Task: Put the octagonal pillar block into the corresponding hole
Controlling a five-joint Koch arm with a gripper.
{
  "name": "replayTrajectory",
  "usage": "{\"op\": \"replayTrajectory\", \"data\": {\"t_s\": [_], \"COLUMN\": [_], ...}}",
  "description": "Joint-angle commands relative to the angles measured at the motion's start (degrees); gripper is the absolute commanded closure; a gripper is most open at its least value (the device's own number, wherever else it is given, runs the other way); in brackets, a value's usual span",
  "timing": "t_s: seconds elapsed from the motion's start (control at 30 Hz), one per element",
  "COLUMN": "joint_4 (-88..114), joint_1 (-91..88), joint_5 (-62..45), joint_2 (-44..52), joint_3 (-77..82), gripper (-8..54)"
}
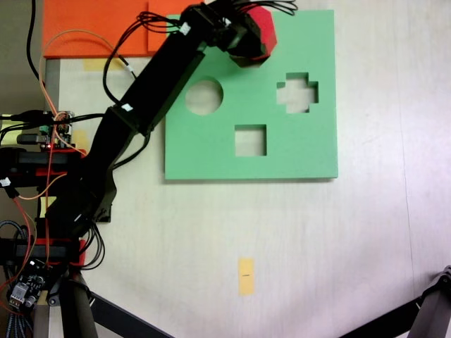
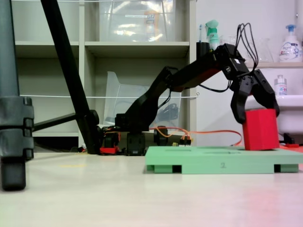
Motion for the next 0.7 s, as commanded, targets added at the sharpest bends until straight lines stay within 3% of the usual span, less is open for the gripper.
{"op": "replayTrajectory", "data": {"t_s": [0.0, 0.67], "joint_4": [10.8, 14.9], "joint_1": [-1.0, -1.8], "joint_5": [0.5, 1.8], "joint_2": [1.0, 5.7], "joint_3": [1.7, 1.6], "gripper": [26.1, 26.2]}}
